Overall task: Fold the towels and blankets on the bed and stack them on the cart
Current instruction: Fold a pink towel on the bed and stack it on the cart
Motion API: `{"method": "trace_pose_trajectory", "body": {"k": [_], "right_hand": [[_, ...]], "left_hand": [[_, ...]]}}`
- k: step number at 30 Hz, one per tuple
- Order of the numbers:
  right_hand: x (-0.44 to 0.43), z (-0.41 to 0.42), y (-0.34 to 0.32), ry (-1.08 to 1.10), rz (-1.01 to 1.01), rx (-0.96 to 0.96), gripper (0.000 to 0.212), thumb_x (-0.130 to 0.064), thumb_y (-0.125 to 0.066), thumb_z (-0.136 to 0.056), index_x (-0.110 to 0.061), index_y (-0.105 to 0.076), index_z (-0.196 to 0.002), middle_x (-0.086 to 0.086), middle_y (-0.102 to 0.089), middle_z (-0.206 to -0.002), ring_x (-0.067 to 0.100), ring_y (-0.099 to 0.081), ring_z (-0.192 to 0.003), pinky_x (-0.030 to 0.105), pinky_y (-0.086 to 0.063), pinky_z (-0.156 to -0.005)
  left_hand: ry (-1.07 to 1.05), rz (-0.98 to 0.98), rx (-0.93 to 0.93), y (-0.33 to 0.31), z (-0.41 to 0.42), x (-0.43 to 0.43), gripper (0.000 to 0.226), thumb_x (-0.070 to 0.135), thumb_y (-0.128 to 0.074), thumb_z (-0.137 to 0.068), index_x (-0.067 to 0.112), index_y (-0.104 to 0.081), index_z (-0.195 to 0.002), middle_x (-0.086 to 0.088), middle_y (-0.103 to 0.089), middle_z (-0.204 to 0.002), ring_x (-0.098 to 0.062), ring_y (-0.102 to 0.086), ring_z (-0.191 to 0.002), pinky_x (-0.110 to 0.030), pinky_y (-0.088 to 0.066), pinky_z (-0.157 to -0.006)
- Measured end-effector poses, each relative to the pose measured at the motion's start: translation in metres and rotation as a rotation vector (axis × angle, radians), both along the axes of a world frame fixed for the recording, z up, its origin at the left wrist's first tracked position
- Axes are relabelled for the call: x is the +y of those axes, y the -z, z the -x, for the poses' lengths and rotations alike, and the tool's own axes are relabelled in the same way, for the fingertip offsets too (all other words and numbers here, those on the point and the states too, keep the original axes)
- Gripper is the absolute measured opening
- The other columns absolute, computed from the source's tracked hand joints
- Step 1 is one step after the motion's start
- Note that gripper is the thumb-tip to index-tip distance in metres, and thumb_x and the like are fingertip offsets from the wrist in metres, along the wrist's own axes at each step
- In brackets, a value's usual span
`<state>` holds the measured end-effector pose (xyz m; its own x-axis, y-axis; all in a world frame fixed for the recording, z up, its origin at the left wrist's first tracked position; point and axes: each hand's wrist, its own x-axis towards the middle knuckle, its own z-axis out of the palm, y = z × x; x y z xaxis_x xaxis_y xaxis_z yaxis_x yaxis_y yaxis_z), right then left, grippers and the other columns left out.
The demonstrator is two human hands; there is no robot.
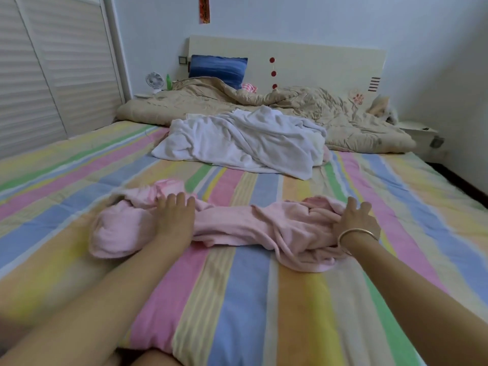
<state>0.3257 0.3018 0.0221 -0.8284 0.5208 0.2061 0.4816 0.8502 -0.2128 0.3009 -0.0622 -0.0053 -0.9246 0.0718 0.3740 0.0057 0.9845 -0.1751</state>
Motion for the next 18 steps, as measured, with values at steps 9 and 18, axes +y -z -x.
{"method": "trace_pose_trajectory", "body": {"k": [9, 18], "right_hand": [[-0.004, -0.08, 0.034, -0.576, -0.142, 0.31, 0.03, -0.046, -0.042, -0.082, -0.027, -0.046, -0.058, -0.005, -0.053, -0.061, 0.023, -0.054, -0.059, 0.025, -0.024, -0.043], [0.003, -0.035, 0.067, -0.549, -0.231, 0.115, 0.049, -0.012, -0.053, -0.066, -0.013, -0.052, -0.115, 0.015, -0.061, -0.111, 0.034, -0.063, -0.095, 0.035, -0.054, -0.061]], "left_hand": [[0.762, -0.227, -0.1, 0.031, -0.061, 0.136, 0.02, 0.024, -0.059, -0.082, 0.016, -0.06, -0.101, -0.003, -0.065, -0.1, -0.026, -0.061, -0.092, -0.037, -0.047, -0.075], [0.272, -0.185, -0.158, 0.034, -0.039, 0.136, 0.025, 0.028, -0.089, -0.059, 0.021, -0.068, -0.071, 0.001, -0.066, -0.075, -0.023, -0.063, -0.074, -0.032, -0.049, -0.059]]}}
